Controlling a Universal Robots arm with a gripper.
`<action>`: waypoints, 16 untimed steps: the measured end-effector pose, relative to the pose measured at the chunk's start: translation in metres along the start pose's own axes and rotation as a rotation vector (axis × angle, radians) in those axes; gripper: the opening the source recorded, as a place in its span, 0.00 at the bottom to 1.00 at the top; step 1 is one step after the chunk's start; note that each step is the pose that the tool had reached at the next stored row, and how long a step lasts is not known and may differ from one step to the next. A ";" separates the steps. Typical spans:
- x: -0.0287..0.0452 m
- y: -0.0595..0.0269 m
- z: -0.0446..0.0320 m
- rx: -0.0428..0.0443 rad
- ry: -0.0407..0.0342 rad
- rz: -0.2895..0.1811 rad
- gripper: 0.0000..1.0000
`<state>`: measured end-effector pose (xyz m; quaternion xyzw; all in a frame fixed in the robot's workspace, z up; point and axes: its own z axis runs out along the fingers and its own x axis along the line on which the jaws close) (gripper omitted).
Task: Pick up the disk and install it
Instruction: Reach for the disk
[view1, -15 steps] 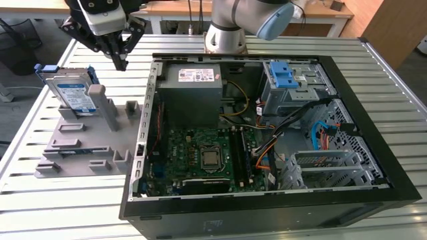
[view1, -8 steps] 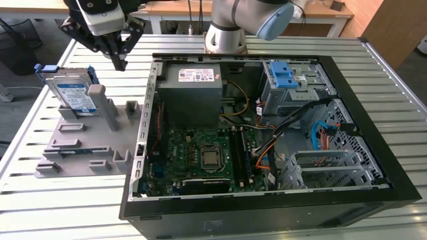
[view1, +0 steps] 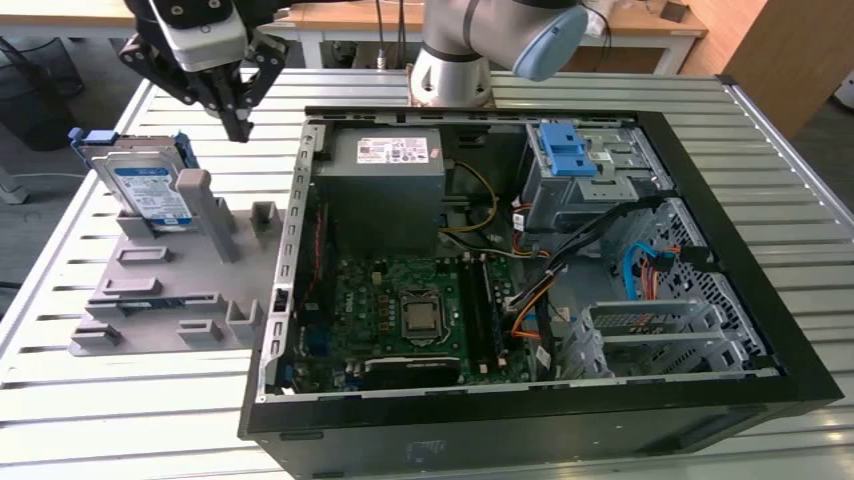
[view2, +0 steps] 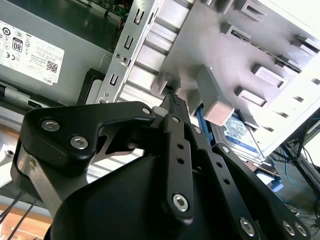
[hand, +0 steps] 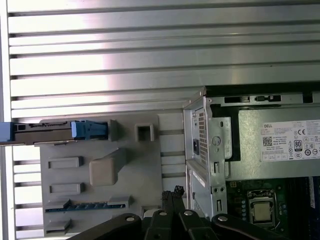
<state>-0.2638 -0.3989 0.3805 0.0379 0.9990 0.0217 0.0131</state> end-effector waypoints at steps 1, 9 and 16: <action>0.0002 0.0000 0.0000 0.0001 0.0001 0.000 0.11; 0.0018 -0.0001 0.0002 0.0001 0.0001 0.000 0.11; 0.0033 -0.0003 0.0004 0.0000 0.0000 0.000 0.11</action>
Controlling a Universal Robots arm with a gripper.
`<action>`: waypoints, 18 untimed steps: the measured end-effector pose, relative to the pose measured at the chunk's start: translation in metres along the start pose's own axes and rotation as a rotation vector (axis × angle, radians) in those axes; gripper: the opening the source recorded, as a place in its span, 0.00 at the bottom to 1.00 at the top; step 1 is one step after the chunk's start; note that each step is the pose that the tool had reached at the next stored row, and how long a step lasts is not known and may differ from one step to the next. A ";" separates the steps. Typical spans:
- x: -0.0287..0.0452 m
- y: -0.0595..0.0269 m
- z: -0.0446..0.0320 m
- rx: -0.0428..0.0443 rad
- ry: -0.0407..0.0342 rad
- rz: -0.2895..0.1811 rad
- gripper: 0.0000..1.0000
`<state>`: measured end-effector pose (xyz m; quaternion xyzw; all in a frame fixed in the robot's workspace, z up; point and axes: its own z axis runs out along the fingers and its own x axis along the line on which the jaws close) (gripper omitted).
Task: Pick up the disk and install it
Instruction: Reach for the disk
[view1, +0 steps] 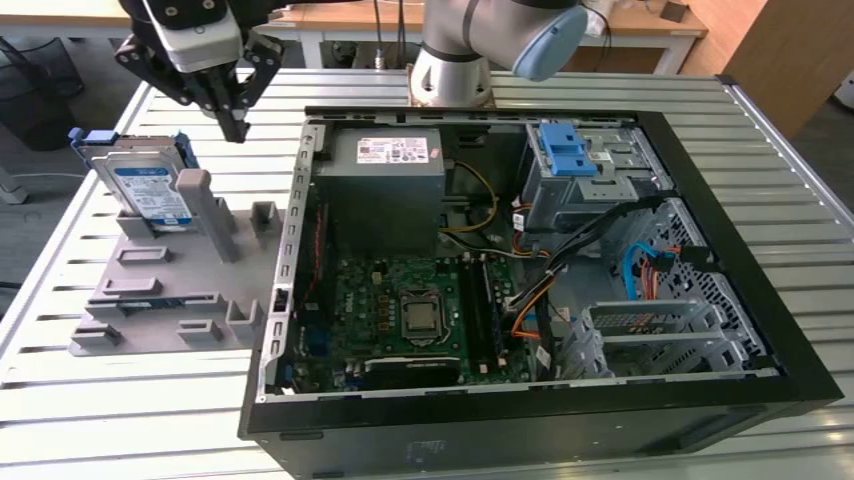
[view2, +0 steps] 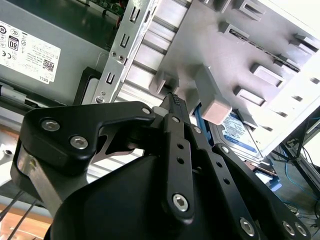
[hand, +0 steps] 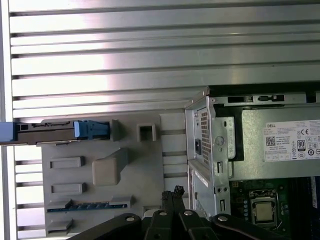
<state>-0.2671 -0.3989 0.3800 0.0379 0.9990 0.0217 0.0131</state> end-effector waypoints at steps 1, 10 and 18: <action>0.0002 0.0000 0.0000 0.0000 0.0000 0.000 0.11; 0.0019 -0.0001 0.0000 0.0000 0.0000 0.000 0.11; 0.0052 -0.0004 0.0000 0.0001 0.0000 0.000 0.11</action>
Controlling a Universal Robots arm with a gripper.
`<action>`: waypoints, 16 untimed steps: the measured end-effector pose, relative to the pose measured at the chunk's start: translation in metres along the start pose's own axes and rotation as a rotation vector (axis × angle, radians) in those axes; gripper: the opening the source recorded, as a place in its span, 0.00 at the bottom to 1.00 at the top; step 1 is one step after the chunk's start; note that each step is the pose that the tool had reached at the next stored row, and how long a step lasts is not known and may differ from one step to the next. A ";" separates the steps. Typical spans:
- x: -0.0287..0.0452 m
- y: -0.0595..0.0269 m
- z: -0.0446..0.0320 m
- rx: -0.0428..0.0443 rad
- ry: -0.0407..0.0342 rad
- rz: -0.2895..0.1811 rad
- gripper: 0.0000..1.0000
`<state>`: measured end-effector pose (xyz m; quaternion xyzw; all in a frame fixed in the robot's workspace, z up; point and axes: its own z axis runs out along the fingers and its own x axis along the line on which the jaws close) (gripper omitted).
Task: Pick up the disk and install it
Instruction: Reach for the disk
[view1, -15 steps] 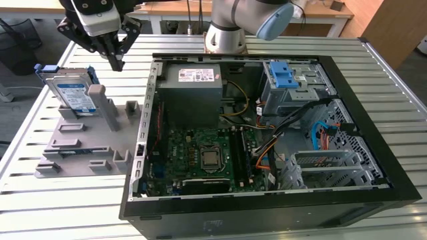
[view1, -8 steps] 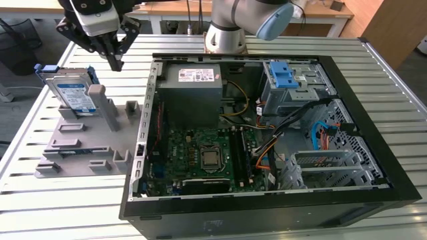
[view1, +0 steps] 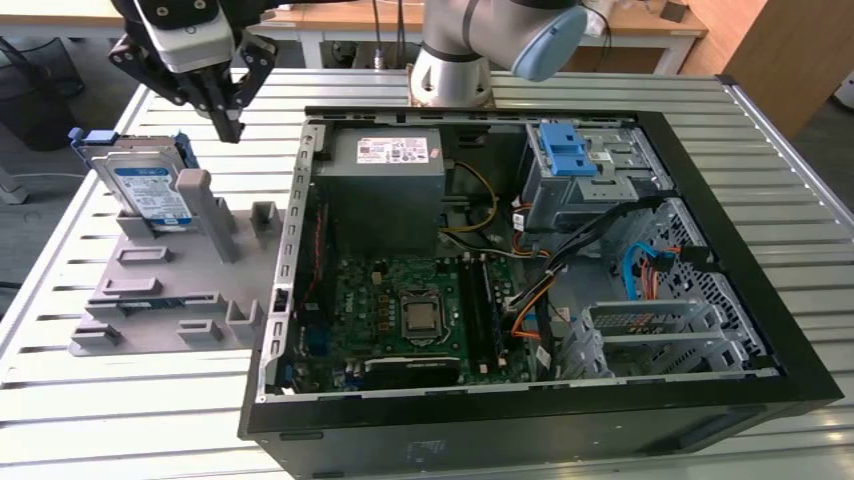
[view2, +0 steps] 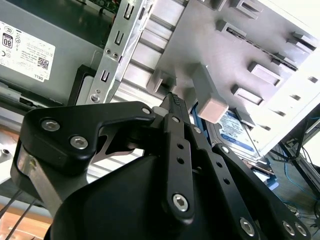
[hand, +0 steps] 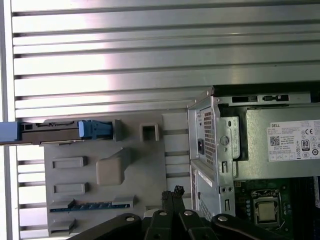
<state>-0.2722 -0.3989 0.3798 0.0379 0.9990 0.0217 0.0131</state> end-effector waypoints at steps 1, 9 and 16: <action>0.0009 -0.0001 0.0000 -0.0001 -0.0001 0.000 0.11; 0.0121 0.0057 0.0004 0.0000 0.0000 0.000 0.11; 0.0224 0.0063 0.0007 0.0000 0.0000 0.000 0.11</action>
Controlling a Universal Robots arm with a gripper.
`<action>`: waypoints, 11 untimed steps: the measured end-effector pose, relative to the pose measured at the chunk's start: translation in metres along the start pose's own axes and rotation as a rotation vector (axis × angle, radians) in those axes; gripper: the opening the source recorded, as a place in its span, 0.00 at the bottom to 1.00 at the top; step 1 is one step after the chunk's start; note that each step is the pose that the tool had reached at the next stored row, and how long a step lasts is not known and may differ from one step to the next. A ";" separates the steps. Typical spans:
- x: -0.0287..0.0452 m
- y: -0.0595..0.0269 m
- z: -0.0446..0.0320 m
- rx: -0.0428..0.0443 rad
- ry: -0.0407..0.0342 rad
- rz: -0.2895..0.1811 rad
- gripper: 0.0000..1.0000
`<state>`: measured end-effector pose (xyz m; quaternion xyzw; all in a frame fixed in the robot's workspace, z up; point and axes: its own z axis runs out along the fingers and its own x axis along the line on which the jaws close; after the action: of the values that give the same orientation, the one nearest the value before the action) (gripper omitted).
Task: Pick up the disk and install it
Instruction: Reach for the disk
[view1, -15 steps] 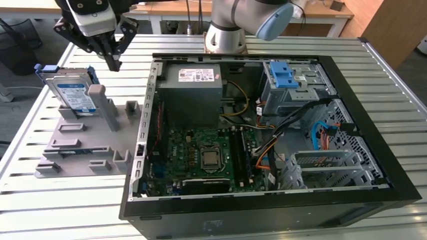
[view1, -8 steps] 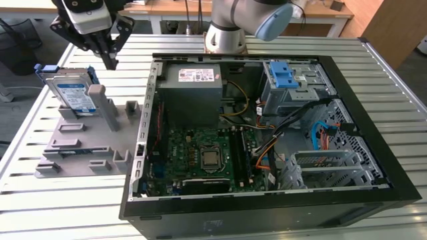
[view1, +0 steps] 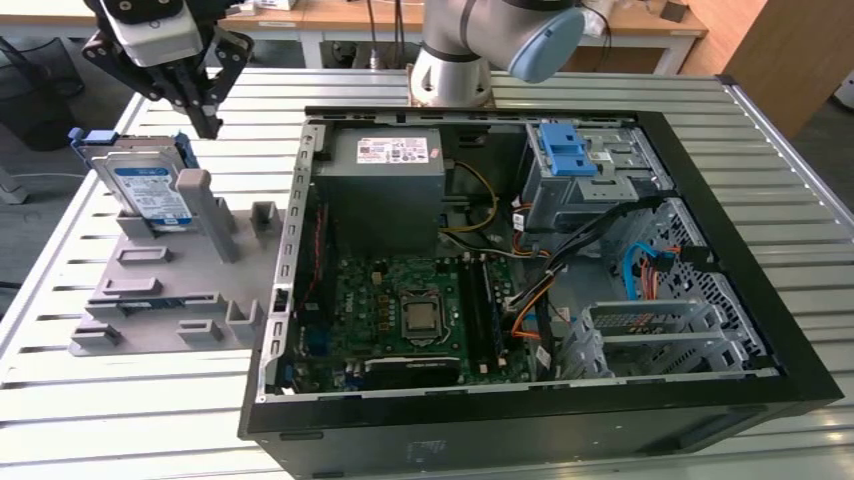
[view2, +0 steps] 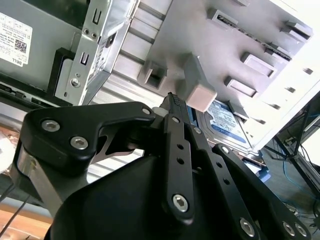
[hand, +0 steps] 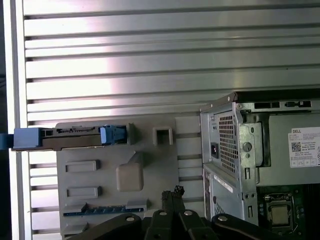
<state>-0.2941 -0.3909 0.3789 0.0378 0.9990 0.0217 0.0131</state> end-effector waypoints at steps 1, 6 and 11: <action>0.0000 0.0000 0.0000 0.0000 0.0000 0.000 0.11; 0.0003 0.0000 0.0003 0.0001 0.0031 0.000 0.11; 0.0007 0.0018 0.0027 0.0048 0.0146 0.000 0.11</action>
<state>-0.2946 -0.3890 0.3763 0.0378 0.9991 0.0196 0.0057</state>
